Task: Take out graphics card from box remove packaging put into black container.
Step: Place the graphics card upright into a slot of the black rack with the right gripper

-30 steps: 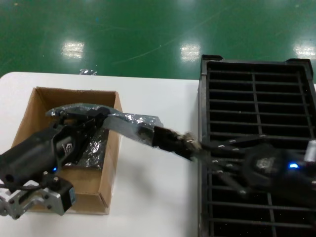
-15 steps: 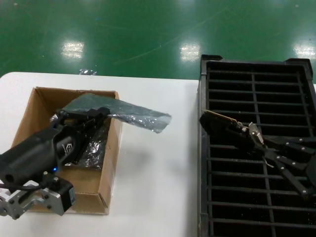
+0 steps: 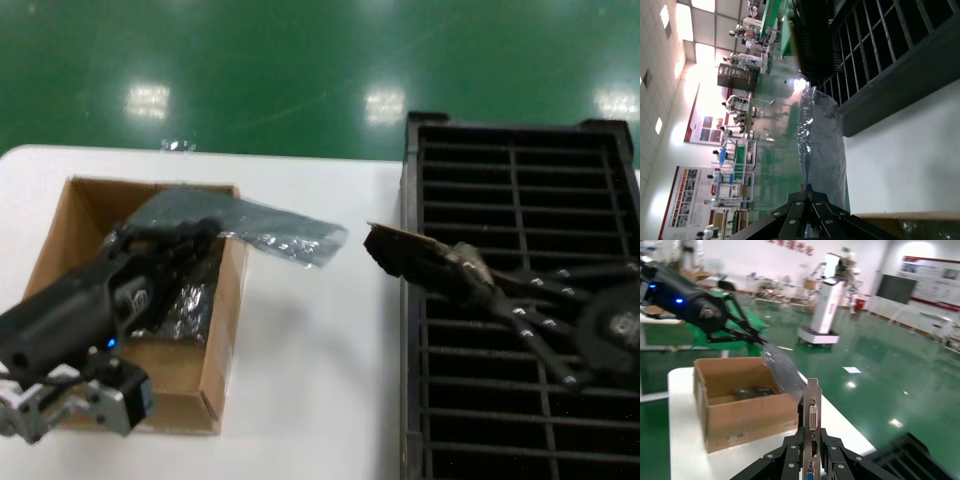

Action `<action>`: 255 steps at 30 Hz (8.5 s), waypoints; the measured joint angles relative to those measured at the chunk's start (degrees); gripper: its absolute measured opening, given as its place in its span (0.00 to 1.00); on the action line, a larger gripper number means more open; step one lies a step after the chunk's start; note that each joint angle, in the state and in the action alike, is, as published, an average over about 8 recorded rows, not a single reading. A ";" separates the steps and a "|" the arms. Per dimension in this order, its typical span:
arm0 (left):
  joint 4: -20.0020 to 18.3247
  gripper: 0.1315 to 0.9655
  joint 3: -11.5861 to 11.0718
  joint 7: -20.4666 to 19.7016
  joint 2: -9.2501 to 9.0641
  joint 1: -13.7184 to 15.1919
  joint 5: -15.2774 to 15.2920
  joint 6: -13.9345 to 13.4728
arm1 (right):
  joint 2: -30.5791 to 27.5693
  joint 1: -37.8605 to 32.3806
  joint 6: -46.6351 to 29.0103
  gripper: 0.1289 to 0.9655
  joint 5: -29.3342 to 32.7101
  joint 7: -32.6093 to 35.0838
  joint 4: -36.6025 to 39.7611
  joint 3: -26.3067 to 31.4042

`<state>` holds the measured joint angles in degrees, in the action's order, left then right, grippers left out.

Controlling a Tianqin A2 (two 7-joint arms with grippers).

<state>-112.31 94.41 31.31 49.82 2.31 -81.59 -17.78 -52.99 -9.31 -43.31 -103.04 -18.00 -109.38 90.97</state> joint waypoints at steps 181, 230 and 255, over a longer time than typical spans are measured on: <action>0.00 0.01 0.00 0.00 0.00 0.00 0.00 0.00 | 6.18 -75.85 -46.63 0.07 20.98 -9.74 14.48 64.06; 0.00 0.01 0.00 0.00 0.00 0.00 0.00 0.00 | 8.95 -73.12 -46.63 0.07 22.05 -16.34 16.99 59.95; 0.00 0.01 0.00 0.00 0.00 0.00 0.00 0.00 | 8.35 -73.03 -46.63 0.07 24.50 -16.17 15.73 61.82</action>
<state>-112.31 94.41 31.31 49.82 2.31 -81.59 -17.78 -44.64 -82.33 -89.94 -78.54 -34.17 -93.66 152.79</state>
